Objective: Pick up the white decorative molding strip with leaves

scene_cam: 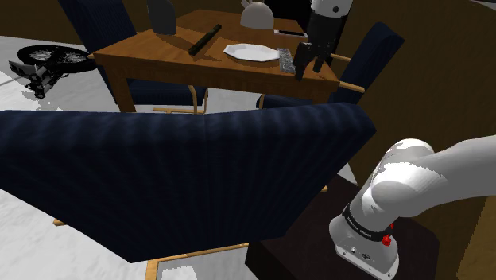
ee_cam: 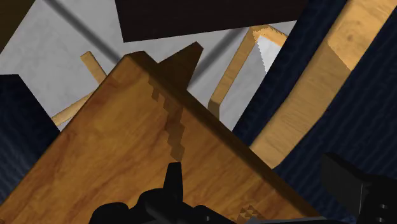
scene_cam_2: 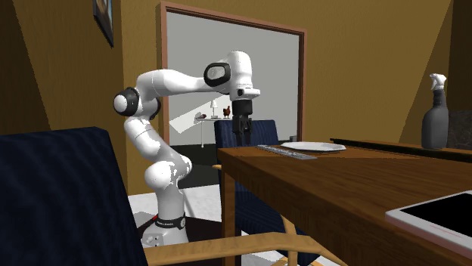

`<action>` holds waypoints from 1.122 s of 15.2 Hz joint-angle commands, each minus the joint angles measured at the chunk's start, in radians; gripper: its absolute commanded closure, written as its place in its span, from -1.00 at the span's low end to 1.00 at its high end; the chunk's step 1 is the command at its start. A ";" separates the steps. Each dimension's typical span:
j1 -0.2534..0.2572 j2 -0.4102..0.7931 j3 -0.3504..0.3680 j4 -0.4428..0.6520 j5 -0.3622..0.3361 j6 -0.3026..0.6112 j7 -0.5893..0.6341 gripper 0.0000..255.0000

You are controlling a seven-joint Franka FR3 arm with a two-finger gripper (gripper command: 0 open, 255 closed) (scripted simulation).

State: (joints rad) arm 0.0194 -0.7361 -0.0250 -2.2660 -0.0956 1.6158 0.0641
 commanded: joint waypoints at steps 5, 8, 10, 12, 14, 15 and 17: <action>-0.096 0.214 0.052 0.224 0.052 -0.070 0.303 -1.00; -0.160 0.365 0.067 0.401 0.080 -0.138 0.523 -1.00; -0.173 0.397 0.066 0.428 0.086 -0.143 0.579 -1.00; -0.172 0.388 0.066 0.392 0.086 -0.116 0.579 -1.00; -0.172 0.381 0.066 0.357 0.087 -0.089 0.579 -1.00; -0.172 0.377 0.066 0.340 0.087 -0.075 0.580 -1.00; -0.172 0.372 0.066 0.314 0.087 -0.054 0.580 -1.00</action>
State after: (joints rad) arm -0.1525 -0.3619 0.0404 -1.9390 -0.0088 1.5507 0.6430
